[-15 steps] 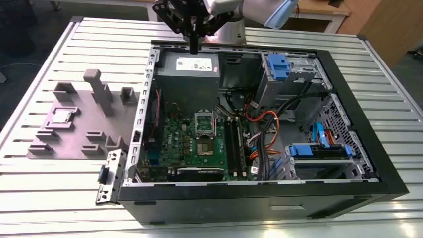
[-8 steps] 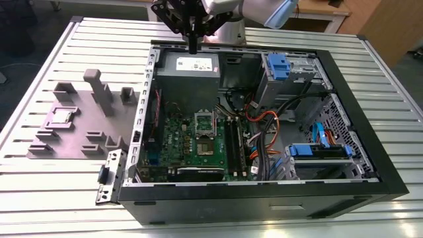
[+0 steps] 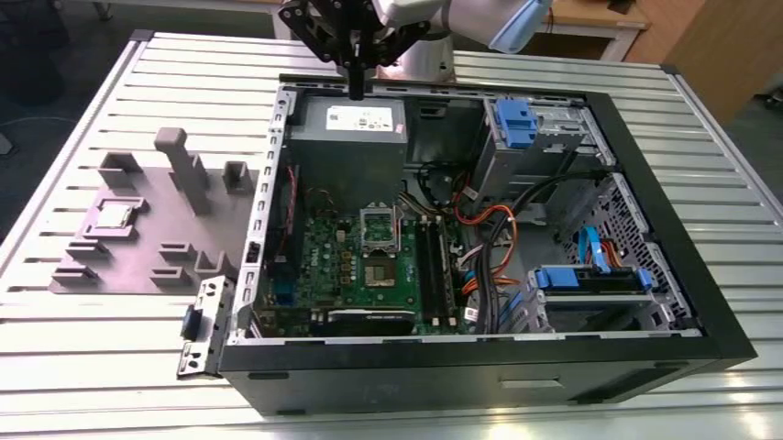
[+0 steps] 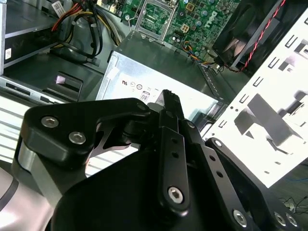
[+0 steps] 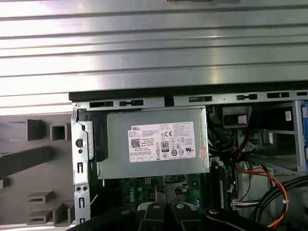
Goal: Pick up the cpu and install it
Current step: 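Reach for the cpu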
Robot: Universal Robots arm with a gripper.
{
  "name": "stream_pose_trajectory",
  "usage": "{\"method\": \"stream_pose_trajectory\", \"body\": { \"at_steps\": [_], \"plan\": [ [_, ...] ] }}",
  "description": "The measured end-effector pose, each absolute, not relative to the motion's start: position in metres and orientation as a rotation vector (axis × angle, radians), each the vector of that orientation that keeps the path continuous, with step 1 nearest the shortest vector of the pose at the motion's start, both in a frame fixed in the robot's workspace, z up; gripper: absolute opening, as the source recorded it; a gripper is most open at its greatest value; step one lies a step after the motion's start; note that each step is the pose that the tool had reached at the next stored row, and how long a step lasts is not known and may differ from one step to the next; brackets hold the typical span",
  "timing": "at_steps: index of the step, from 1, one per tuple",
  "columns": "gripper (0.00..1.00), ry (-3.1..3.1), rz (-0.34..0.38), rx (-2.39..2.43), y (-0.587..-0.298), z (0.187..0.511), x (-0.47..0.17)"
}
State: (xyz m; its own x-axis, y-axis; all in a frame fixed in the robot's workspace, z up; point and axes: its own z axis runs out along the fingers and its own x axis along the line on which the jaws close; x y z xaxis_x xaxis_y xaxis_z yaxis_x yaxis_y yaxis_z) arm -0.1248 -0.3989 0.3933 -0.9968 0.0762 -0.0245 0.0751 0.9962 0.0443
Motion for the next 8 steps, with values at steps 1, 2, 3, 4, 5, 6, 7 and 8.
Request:
{"method": "stream_pose_trajectory", "body": {
  "at_steps": [1, 2, 3, 4, 5, 6, 7, 8],
  "plan": [
    [0.11, 3.113, 0.068, 0.118, -0.3989, 0.3933, -0.1248],
    [0.11, 3.112, 0.068, 0.118, -0.3989, 0.3933, -0.1252],
    [0.11, 3.112, 0.068, 0.118, -0.3990, 0.3933, -0.1257],
    [0.11, 3.112, 0.068, 0.118, -0.3990, 0.3933, -0.1263],
    [0.11, 3.113, 0.068, 0.118, -0.3990, 0.3934, -0.1274],
    [0.11, 3.112, 0.068, 0.118, -0.3989, 0.3933, -0.1287],
    [0.11, 3.113, 0.068, 0.118, -0.3990, 0.3933, -0.1301],
    [0.11, 3.113, 0.068, 0.118, -0.3991, 0.3933, -0.1309]
  ]
}}
